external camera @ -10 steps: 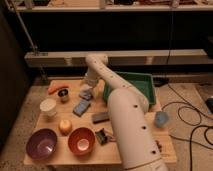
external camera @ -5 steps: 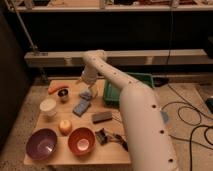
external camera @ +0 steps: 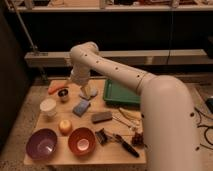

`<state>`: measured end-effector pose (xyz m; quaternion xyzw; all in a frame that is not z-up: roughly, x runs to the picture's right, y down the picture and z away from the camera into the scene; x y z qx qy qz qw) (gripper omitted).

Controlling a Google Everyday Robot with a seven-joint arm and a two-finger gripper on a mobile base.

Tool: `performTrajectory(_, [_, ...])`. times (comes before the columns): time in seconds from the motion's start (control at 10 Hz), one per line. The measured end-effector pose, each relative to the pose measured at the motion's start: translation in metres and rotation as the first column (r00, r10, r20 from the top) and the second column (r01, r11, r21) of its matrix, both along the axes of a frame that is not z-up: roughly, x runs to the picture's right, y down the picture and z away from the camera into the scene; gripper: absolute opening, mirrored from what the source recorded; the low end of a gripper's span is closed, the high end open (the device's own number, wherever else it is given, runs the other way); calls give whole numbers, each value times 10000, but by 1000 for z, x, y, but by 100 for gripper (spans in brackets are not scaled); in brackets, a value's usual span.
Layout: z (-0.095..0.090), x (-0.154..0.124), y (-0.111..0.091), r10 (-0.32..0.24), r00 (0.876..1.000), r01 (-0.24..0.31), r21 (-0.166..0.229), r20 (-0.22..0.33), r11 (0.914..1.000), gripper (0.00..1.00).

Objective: Place apple in paper cup

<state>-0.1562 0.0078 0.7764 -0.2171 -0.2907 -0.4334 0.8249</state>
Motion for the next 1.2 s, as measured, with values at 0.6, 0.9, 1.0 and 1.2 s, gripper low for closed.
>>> performTrajectory(0.6, [-27, 6, 64, -634, 9976, 627, 245, 286, 9977, 80])
performTrajectory(0.9, [-24, 4, 69, -810, 9953, 806, 112, 521, 9967, 80])
performTrajectory(1.0, [-25, -5, 76, -1166, 9872, 1168, 49, 1090, 9931, 80])
performTrajectory(1.2, [-29, -30, 89, -2171, 9373, 2189, 243, 2726, 9755, 80])
